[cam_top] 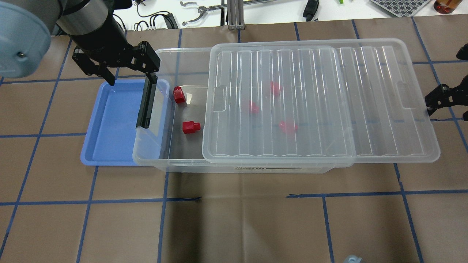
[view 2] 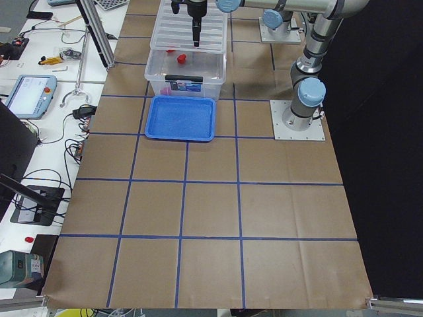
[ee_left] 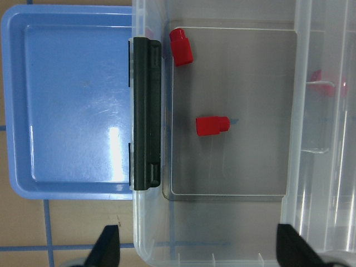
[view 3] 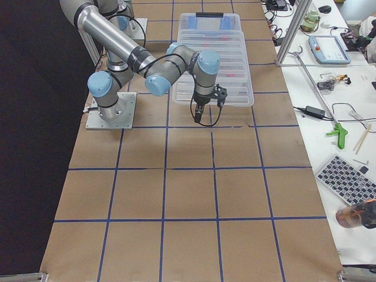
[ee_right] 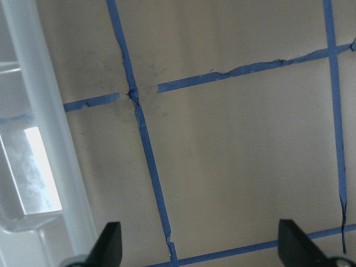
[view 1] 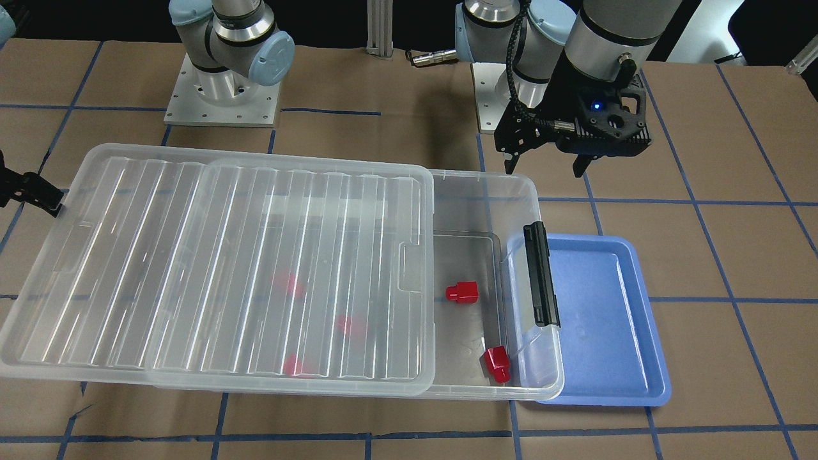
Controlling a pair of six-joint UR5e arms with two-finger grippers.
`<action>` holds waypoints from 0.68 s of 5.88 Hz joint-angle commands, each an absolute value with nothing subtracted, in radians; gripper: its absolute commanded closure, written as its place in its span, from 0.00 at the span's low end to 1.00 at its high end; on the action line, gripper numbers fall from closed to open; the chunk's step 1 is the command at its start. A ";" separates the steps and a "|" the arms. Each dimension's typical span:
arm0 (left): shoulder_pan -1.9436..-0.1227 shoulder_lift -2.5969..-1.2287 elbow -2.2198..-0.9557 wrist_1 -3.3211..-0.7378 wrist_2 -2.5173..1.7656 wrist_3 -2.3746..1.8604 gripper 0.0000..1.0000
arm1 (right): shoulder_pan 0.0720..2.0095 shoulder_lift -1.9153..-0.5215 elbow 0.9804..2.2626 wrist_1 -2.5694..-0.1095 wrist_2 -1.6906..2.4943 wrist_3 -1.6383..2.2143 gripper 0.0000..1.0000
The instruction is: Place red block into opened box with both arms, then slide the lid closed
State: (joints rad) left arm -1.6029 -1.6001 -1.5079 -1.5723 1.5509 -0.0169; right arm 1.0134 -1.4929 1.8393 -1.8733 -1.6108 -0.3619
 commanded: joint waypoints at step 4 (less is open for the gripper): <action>-1.601 -1.601 -1.508 -1.569 1.549 -0.017 0.02 | 1.077 -1.494 1.841 -1.858 -1.612 -0.293 0.01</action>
State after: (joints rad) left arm -1.6026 -1.6013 -1.5079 -1.5695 1.5497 -0.0169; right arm 1.0657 -1.4941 1.8406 -1.8607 -1.6121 -0.3054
